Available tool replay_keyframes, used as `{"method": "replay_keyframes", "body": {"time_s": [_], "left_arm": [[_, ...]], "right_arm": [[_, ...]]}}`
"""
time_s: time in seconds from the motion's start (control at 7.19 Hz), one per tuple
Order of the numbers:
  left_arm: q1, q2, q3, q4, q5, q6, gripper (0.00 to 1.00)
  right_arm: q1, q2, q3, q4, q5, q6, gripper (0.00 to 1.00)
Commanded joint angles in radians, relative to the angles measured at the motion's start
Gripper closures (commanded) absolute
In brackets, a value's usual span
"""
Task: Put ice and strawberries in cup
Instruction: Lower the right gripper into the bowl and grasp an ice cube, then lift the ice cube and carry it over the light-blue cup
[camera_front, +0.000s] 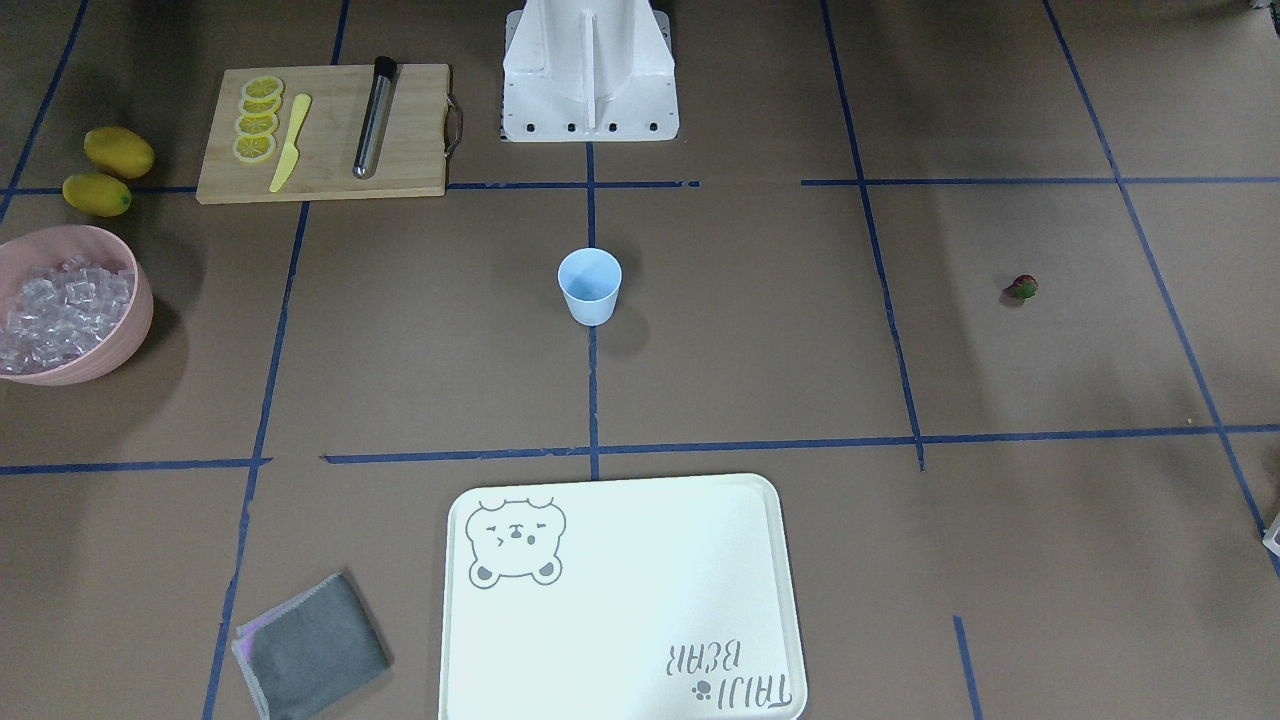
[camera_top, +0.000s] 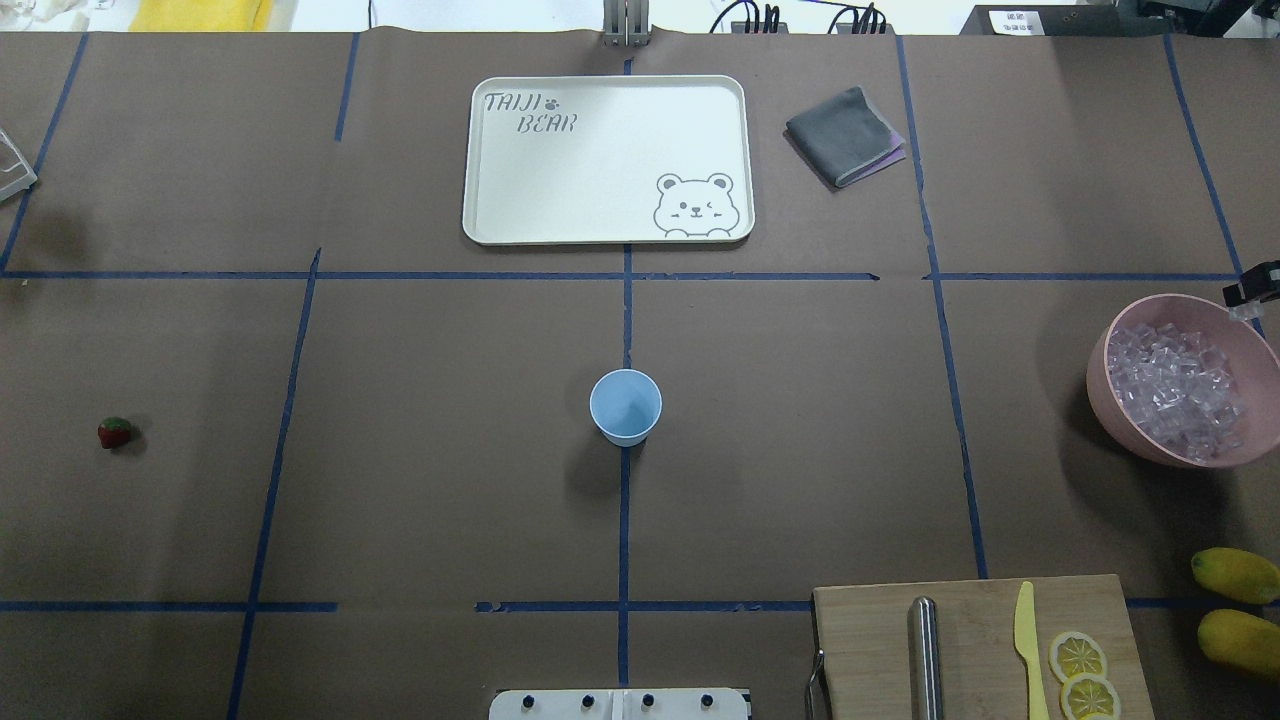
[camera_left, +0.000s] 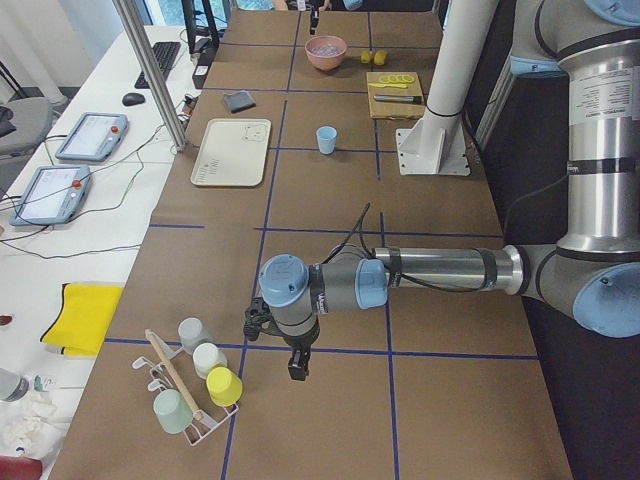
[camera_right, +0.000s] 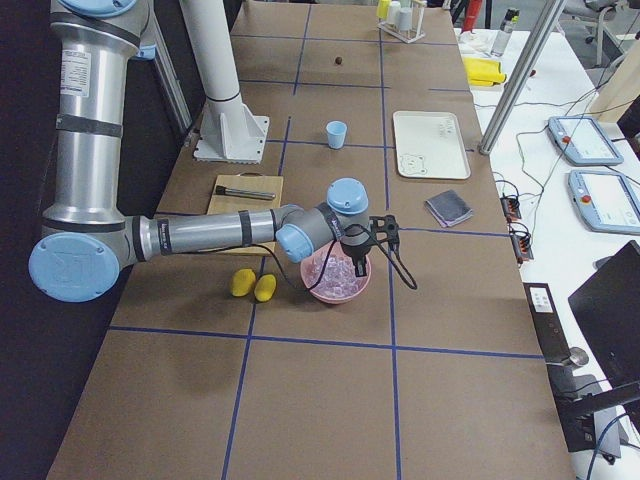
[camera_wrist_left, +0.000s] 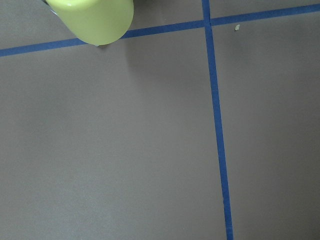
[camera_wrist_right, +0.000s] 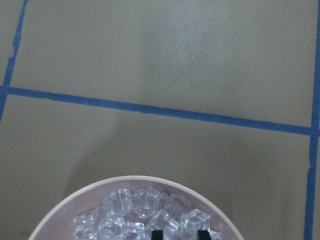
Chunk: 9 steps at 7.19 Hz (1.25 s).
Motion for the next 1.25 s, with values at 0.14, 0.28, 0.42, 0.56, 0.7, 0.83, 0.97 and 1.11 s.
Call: {"method": "replay_keyframes", "body": {"time_s": [0.14,0.28,0.42,0.56,0.7,0.83,0.97,1.11], "left_arm": [[0.000,0.001,0.000,0.001,0.000,0.000,0.00],[0.000,0.001,0.000,0.001,0.000,0.000,0.00],[0.000,0.001,0.000,0.001,0.000,0.000,0.00],[0.000,0.001,0.000,0.001,0.000,0.000,0.00],[0.000,0.003,-0.001,0.001,0.000,0.000,0.00],[0.000,0.003,-0.001,0.001,0.000,0.000,0.00],[0.000,0.003,-0.001,0.001,0.000,0.000,0.00],[0.000,0.003,-0.003,0.000,0.000,0.000,0.00]], "right_arm": [[-0.029,0.081,0.209,-0.350,0.013,-0.019,0.98],[-0.069,0.120,0.241,-0.404,0.011,-0.019,0.98],[-0.102,0.182,0.252,-0.448,0.010,-0.012,0.98],[-0.165,0.251,0.269,-0.519,0.004,0.009,0.98],[-0.213,0.348,0.269,-0.583,-0.001,0.093,0.98],[-0.269,0.417,0.269,-0.604,-0.018,0.198,0.97],[-0.340,0.465,0.268,-0.604,-0.045,0.292,0.97],[-0.416,0.519,0.265,-0.605,-0.086,0.401,0.98]]}}
